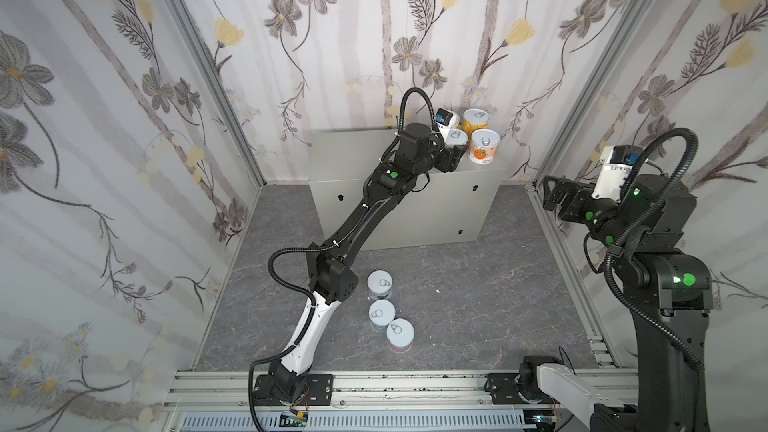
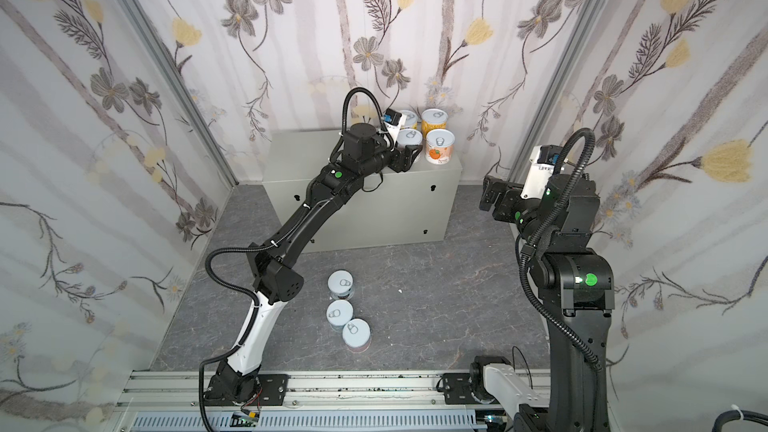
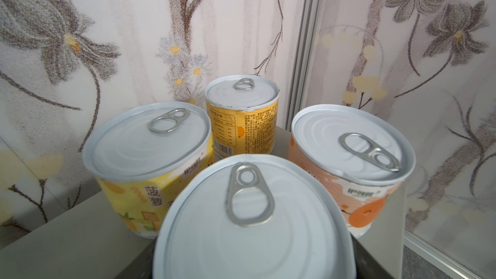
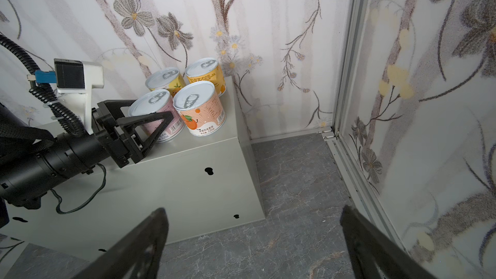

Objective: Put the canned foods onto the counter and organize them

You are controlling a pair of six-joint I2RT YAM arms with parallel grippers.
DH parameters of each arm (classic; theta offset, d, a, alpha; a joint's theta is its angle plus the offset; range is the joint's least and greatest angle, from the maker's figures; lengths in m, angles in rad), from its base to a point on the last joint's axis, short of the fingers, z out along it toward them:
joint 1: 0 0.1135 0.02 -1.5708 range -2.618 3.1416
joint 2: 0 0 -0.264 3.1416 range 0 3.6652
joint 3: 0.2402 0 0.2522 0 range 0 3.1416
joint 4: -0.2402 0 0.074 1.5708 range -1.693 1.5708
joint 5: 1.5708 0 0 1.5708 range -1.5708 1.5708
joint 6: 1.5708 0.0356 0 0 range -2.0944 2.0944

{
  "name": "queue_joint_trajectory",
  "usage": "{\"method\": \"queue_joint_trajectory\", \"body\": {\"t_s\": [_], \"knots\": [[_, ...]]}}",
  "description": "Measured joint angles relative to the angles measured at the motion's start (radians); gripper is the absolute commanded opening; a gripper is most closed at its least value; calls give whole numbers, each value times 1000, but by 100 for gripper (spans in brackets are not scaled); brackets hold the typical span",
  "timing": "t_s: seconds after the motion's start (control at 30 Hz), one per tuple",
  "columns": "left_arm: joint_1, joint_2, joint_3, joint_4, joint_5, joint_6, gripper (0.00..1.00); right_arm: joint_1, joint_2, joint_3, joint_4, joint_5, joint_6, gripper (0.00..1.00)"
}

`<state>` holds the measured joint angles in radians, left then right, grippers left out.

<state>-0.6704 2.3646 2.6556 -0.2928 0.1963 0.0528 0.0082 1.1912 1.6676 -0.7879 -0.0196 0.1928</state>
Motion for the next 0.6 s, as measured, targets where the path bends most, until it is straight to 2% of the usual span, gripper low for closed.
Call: {"method": "queue_joint_trajectory", "body": {"t_s": [0.13, 0.3, 0.6], "knots": [[0, 2, 0, -27, 2, 0, 85, 0, 0, -1, 0, 0, 0, 100], [0, 2, 0, -43, 11, 0, 99, 0, 2, -2, 0, 0, 0, 100], [10, -105, -71, -56, 29, 4, 100, 0, 4, -2, 2, 0, 0, 100]]}}
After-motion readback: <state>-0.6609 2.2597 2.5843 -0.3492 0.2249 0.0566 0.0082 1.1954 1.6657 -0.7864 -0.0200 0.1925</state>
